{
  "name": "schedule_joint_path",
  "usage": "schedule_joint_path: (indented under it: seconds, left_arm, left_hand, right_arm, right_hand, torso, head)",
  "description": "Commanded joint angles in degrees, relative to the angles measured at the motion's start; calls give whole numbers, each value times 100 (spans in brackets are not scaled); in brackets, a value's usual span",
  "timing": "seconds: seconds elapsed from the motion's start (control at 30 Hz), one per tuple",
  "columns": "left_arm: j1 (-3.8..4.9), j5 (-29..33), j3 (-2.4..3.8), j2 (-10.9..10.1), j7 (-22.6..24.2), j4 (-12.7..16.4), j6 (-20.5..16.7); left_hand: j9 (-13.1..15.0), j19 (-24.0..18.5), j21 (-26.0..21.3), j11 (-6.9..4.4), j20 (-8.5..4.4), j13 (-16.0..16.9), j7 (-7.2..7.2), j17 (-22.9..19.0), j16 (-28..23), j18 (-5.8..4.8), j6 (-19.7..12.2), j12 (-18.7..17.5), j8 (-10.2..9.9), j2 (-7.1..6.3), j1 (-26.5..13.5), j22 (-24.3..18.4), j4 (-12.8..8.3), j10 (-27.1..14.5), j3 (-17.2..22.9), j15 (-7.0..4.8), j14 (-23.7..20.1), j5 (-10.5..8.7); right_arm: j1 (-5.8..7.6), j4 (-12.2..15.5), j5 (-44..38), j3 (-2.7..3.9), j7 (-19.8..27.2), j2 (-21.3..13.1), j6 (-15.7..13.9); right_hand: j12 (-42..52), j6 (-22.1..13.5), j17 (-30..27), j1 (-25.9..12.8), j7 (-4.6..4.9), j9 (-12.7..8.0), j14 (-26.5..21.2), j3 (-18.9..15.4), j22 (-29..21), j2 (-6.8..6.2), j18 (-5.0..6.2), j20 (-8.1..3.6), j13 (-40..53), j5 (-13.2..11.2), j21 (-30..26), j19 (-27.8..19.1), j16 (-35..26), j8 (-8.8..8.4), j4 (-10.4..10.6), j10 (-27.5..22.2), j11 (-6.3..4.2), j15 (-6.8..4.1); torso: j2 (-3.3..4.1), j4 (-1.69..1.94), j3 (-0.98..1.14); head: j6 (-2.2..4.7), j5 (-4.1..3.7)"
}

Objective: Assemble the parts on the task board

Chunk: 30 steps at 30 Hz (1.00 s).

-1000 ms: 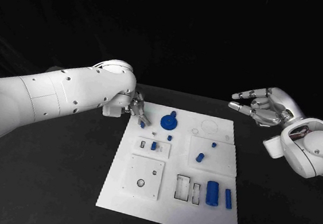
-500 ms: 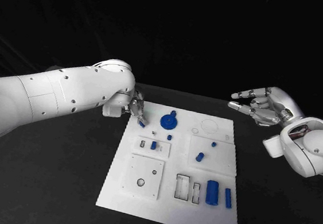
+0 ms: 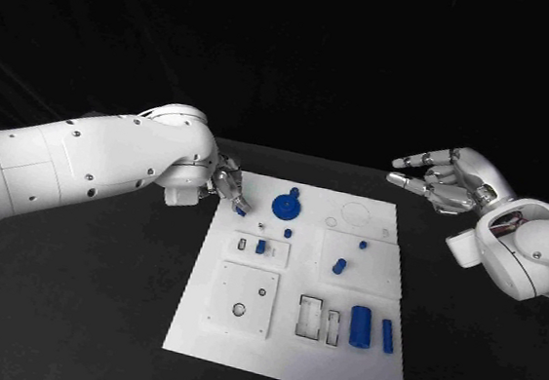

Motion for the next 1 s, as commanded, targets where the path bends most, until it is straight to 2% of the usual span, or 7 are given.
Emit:
schedule_joint_path:
  seconds: [0.03, 0.27, 0.4, 0.5, 0.67, 0.8, 1.0]
  left_arm:
    - [-40, 107, 0, -141, 89, 294, -532]
    - [-225, -290, -4, -476, 121, 965, -982]
    - [-329, -573, -5, -581, 122, 1195, -1140]
    - [-396, -685, -7, -620, 112, 1297, -1228]
    - [-483, -766, -10, -663, 84, 1443, -1231]
    - [-515, -785, -11, -679, 63, 1492, -1171]
    - [-540, -794, -12, -677, 40, 1462, -996]
  left_hand:
    - [20, 304, 11, -8, 28, 24, -31, 1506, 17, 37, 0, 50, 34, 8, -62, 600, -689, 50, 736, -7, 601, -34]
    - [42, 317, 35, -21, 19, 35, -48, 1506, 17, 30, 3, 66, 76, -47, -123, 633, -709, 67, 783, -18, 601, -40]
    - [49, 325, 52, -27, 15, 40, -55, 1506, 17, 25, 9, 73, 92, -70, -152, 656, -708, 76, 797, -22, 601, -52]
    - [52, 327, 56, -30, 14, 45, -59, 1506, 17, 24, 13, 78, 100, -73, -164, 661, -706, 82, 806, -25, 601, -57]
    - [65, 329, 56, -45, 4, 51, -71, 1506, 17, 24, 18, 85, 129, -79, -177, 663, -720, 92, 872, -36, 601, -56]
    - [69, 329, 56, -47, 2, 57, -73, 1506, 17, 24, 16, 90, 135, -85, -176, 664, -728, 95, 892, -39, 601, -55]
    - [74, 327, 50, -48, -1, 50, -74, 1506, 17, 26, 15, 83, 144, -98, -182, 657, -735, 91, 914, -42, 601, -56]
  right_arm:
    - [-7, -7, -4, 0, 37, 5, 102]
    - [-14, -13, -3, 0, 37, 3, 111]
    - [-20, -19, 0, 0, 39, 10, 117]
    - [-22, -23, 2, 0, 40, 17, 121]
    - [-30, -29, 4, -1, 45, 23, 124]
    - [-35, -27, 6, -1, 45, 26, 127]
    - [-39, -23, 18, -1, 48, 31, 131]
  right_hand:
    - [-12, 37, 1101, -38, 1, 0, 486, -35, -4, 28, 104, 4, 637, 15, -32, -51, -24, 8, -10, -30, 5, -11]
    - [-16, 36, 1095, -50, 2, 0, 484, -45, -10, 31, 105, 4, 634, 10, -36, -53, -28, 8, -5, -33, 6, -10]
    - [-16, 36, 1095, -50, 2, 0, 484, -45, -10, 31, 105, 4, 634, 10, -36, -53, -28, 8, -5, -33, 6, -10]
    - [-16, 36, 1095, -50, 2, 0, 484, -45, -10, 31, 105, 4, 634, 10, -36, -53, -28, 8, -5, -33, 6, -10]
    - [-16, 36, 1095, -50, 2, 0, 484, -45, -10, 31, 105, 4, 634, 10, -36, -53, -28, 8, -5, -33, 6, -10]
    - [-16, 36, 1095, -50, 2, 0, 484, -45, -10, 31, 105, 4, 634, 10, -36, -53, -28, 8, -5, -33, 6, -10]
    - [-16, 36, 1095, -50, 2, 0, 484, -45, -10, 31, 105, 4, 634, 10, -36, -53, -28, 8, -5, -33, 6, -10]
  torso:
    - [-1, 11, 1]
    - [-8, 35, -7]
    - [-14, 45, -8]
    - [-15, 43, -4]
    - [-2, 29, -13]
    - [-2, 32, 0]
    - [-4, 31, -1]
  head:
    - [-13, -11]
    - [-23, -5]
    - [-28, 2]
    - [-37, -2]
    - [-40, 12]
    - [-64, 21]
    - [-90, 26]
